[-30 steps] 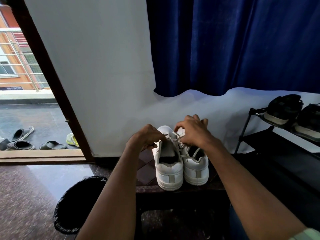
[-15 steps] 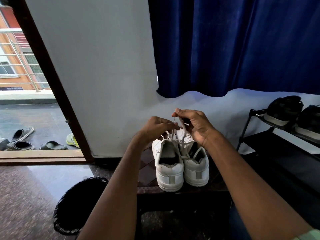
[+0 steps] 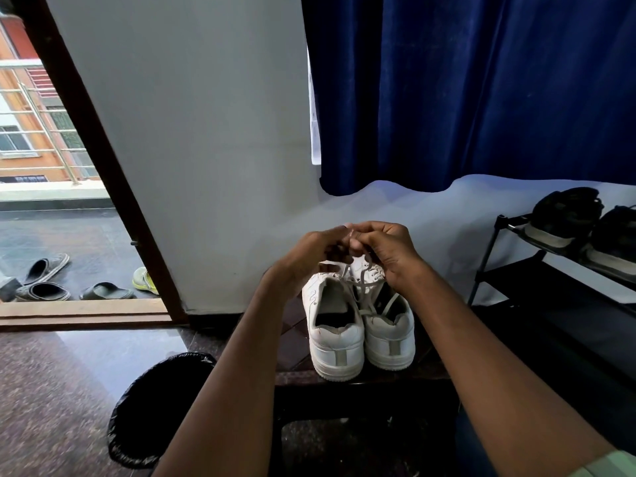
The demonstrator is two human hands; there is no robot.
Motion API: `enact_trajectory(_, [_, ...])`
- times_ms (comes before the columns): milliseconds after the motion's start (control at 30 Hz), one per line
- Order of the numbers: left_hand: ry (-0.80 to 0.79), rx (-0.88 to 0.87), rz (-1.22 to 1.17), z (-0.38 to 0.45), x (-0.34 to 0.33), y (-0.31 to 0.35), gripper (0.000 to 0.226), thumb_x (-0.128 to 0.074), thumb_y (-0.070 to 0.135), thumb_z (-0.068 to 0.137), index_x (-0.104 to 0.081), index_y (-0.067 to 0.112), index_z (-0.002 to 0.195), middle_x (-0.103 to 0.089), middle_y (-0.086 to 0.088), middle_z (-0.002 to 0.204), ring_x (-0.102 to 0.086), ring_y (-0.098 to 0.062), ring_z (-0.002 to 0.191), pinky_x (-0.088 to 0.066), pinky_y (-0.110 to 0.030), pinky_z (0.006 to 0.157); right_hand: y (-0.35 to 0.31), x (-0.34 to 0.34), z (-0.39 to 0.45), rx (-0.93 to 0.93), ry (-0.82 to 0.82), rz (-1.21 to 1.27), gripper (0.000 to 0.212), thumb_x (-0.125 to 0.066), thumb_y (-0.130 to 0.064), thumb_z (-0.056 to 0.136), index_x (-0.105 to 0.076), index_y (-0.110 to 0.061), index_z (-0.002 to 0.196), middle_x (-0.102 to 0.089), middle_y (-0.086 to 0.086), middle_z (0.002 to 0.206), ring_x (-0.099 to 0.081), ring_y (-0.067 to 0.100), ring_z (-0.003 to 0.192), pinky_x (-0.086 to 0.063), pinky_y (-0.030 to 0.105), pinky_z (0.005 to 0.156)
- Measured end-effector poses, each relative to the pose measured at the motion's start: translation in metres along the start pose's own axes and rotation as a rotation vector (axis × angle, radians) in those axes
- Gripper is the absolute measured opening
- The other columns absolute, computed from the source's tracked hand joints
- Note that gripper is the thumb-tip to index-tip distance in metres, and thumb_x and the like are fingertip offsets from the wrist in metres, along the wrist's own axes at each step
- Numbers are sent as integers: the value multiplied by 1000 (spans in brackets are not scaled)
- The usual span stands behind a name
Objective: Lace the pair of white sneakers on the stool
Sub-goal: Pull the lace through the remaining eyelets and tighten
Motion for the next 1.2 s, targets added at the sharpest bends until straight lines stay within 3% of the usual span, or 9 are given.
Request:
enact_trajectory(200, [160,-30,137,0,2,-6,37,-74,45,91,-70,9,89,-71,-3,76,-65,-12,64,-52,-22,54,1,0,-2,-43,82,-27,13,-79,1,78,-82,-4,89,-75,8,75,-55,8,50,-40,20,45])
enact_trajectory(433, [115,-111,90,-1,4,0,23,-67,29,96,-75,13,82,-73,-3,83,-65,-10,72,-47,-26,71,7,6,4,-72,153,-71,12,-88,-8,70,-80,-7,79,-73,8,71,-52,12,52,-42,23,50])
enact_trajectory(500, [94,-155,-163,-3,4,8,26,-57,29,100,-68,15,81,-70,-4,80,-65,-14,77,-46,-29,75,10,16,11,12,242,-235,14,-89,-12,72,-77,-5,71,-71,5,64,-56,17,52,-46,26,55])
enact_trajectory(600, [78,-193,-526,-7,8,17,29,-48,29,105,-61,18,81,-56,2,66,-59,-14,67,-45,-26,71,11,25,18,182,331,-775,21,-84,-15,72,-71,-2,63,-73,9,66,-70,28,64,-51,30,60])
enact_trajectory(700, [141,-193,-496,-6,13,13,29,-47,30,107,-59,18,84,-35,6,57,-34,-8,48,-30,-23,54,9,22,12,234,363,-990,9,-75,-9,73,-66,-8,74,-70,6,81,-66,29,77,-38,28,57])
enact_trajectory(767, [215,-194,-237,-3,14,8,29,-50,31,107,-63,16,86,-32,7,57,-25,-7,46,-22,-20,46,5,14,8,268,335,-944,20,-76,-11,79,-61,-10,92,-62,3,97,-59,23,85,-36,28,64])
enact_trajectory(833, [237,-182,-95,-1,11,4,30,-52,30,106,-67,15,85,-34,8,55,-24,-6,45,-21,-17,41,-2,1,6,250,162,-663,22,-75,-19,89,-62,-12,105,-68,2,103,-59,16,80,-42,27,66])
enact_trajectory(933, [248,-177,-102,-3,11,6,31,-55,30,105,-67,13,82,-36,9,53,-25,-5,44,-20,-17,40,-3,-14,1,136,-133,-284,8,-68,-16,98,-72,-10,100,-77,9,85,-57,16,53,-42,25,48])
enact_trajectory(1200, [199,-169,-534,0,30,9,30,-46,35,107,-56,21,82,-26,11,53,-18,-3,39,-11,-22,42,13,28,18,148,266,-547,9,-75,-12,88,-81,-9,81,-75,7,67,-66,12,51,-58,31,61])
Point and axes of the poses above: each hand's wrist, its own z-axis towards the middle knuckle, its own x-axis out of the back of the hand, y = z × x, the point moved 3 cm from there along z, towards the middle knuckle
